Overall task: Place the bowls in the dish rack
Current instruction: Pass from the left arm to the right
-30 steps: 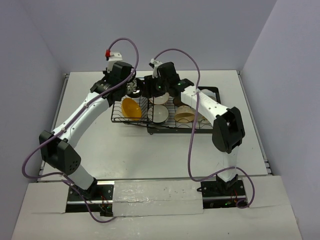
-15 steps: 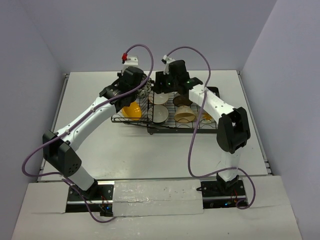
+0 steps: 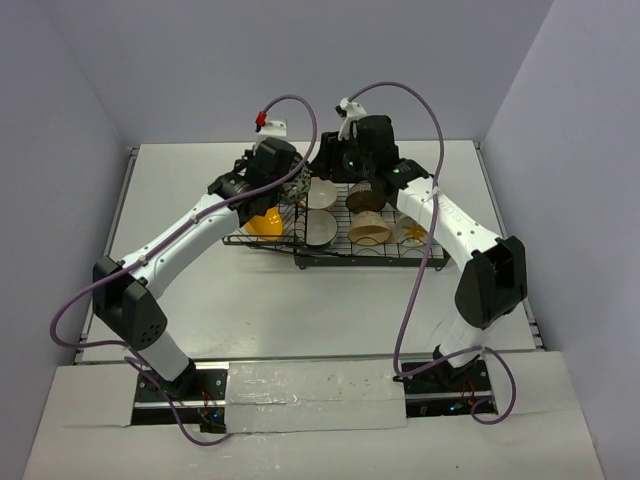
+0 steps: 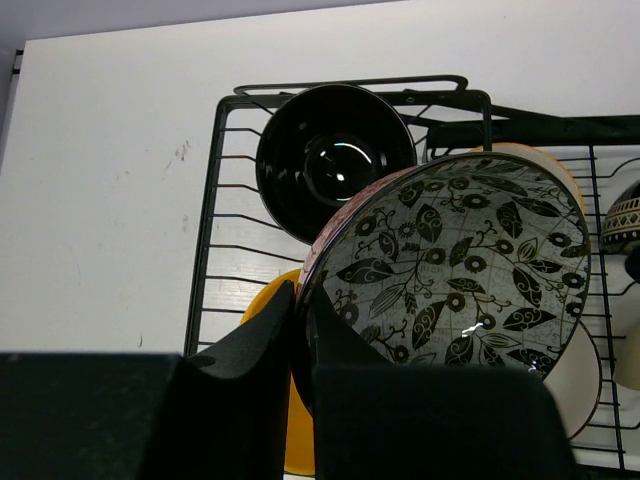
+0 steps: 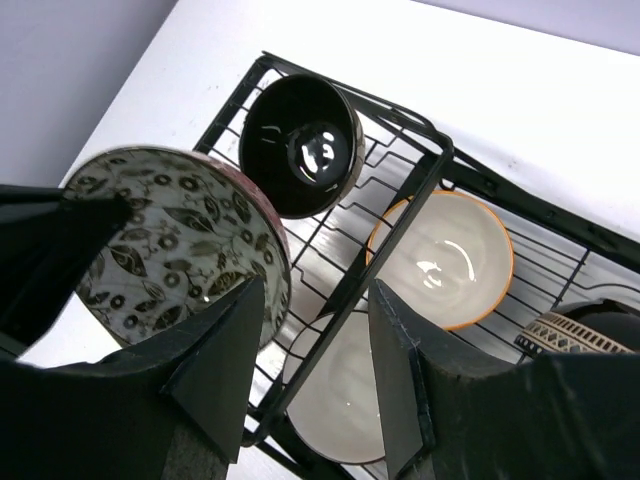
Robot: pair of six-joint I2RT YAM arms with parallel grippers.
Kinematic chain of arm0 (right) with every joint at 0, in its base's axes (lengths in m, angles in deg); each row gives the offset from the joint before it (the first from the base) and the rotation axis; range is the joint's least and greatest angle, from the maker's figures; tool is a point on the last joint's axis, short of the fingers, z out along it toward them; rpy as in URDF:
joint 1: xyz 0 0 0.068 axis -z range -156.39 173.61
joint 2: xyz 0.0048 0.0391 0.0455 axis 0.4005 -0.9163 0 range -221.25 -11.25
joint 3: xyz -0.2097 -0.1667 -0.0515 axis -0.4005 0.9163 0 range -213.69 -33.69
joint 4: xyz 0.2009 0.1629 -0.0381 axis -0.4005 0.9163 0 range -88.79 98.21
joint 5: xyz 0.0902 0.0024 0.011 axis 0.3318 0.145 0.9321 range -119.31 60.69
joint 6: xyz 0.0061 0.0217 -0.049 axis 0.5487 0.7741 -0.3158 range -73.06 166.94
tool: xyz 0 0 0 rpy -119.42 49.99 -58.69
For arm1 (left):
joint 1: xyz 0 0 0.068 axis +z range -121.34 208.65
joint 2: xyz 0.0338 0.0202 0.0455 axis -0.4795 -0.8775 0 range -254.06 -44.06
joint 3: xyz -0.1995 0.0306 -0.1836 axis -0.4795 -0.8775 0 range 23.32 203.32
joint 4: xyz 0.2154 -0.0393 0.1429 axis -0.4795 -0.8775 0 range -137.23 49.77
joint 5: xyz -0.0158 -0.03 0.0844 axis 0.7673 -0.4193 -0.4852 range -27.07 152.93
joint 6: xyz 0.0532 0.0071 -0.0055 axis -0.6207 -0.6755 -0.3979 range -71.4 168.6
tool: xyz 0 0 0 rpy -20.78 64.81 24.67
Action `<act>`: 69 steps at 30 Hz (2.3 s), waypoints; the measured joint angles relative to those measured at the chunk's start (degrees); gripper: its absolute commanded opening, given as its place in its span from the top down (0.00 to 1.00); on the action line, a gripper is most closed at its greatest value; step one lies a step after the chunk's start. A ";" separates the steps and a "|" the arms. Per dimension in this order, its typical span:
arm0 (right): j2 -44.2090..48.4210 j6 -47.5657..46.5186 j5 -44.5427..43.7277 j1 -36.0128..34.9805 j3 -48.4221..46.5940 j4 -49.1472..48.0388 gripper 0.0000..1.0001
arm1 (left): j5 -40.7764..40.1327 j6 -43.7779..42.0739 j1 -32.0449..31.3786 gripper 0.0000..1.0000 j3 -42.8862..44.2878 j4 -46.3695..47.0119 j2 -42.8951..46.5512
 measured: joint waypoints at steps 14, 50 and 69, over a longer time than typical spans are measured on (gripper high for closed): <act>-4.31 -1.57 3.19 0.09 -2.08 0.09 0.54 | 2.75 0.00 -1.79 1.00 0.00 -1.18 -0.74; 1.46 -4.94 4.55 0.07 8.37 -2.86 1.00 | 11.98 0.50 -1.40 0.98 4.70 -7.04 -4.00; 2.25 -5.46 -0.98 -0.15 10.73 -3.50 1.00 | 14.82 2.62 -1.25 0.92 11.19 -11.10 -9.90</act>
